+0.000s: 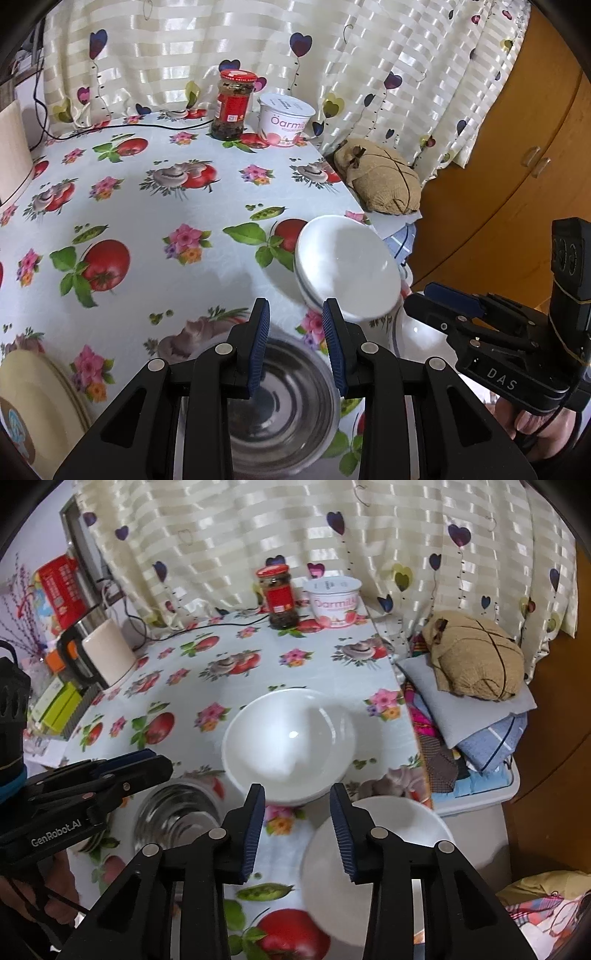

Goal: Organize plates and bowls

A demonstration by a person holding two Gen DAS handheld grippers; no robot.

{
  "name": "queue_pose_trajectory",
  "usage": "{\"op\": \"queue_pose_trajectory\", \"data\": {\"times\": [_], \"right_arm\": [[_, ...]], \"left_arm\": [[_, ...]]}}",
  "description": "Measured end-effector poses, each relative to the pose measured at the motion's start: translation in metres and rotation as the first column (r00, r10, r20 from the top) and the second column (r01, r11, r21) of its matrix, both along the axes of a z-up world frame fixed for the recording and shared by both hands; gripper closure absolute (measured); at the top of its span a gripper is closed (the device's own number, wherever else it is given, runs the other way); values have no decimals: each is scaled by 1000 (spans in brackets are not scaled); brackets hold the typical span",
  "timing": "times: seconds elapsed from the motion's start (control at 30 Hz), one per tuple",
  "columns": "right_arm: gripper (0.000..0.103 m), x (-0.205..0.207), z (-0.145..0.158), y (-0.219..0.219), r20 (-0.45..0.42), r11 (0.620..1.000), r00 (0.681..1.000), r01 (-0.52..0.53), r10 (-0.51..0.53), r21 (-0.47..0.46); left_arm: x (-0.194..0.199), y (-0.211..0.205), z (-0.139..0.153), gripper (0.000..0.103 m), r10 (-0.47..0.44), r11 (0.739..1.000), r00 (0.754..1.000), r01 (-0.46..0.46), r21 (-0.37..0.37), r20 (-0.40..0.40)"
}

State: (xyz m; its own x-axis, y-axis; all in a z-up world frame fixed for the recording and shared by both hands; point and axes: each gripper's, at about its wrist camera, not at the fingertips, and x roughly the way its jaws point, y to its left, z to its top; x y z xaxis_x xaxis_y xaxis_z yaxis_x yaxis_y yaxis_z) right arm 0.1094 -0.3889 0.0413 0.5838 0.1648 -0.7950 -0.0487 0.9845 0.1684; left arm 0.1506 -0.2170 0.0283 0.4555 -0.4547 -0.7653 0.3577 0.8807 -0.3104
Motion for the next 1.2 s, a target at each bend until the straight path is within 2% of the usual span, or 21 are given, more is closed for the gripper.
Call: {"op": "queue_pose_trajectory", "data": {"times": [0.17, 0.77, 0.97, 1.2], "right_arm": [[73, 11, -3, -11, -7, 1000, 1000, 22, -22, -9], [82, 44, -33, -25, -83, 999, 996, 42, -41, 15], [84, 52, -38, -22, -98, 999, 995, 37, -36, 7], [85, 57, -41, -23, -107, 999, 993, 42, -40, 13]], "left_arm": [[11, -9, -5, 72, -9, 1000, 1000, 9, 2, -13], [37, -33, -33, 72, -23, 999, 997, 24, 20, -74], [41, -37, -37, 81, -42, 999, 996, 43, 11, -79], [41, -38, -37, 82, -39, 999, 996, 40, 11, -76]]}}
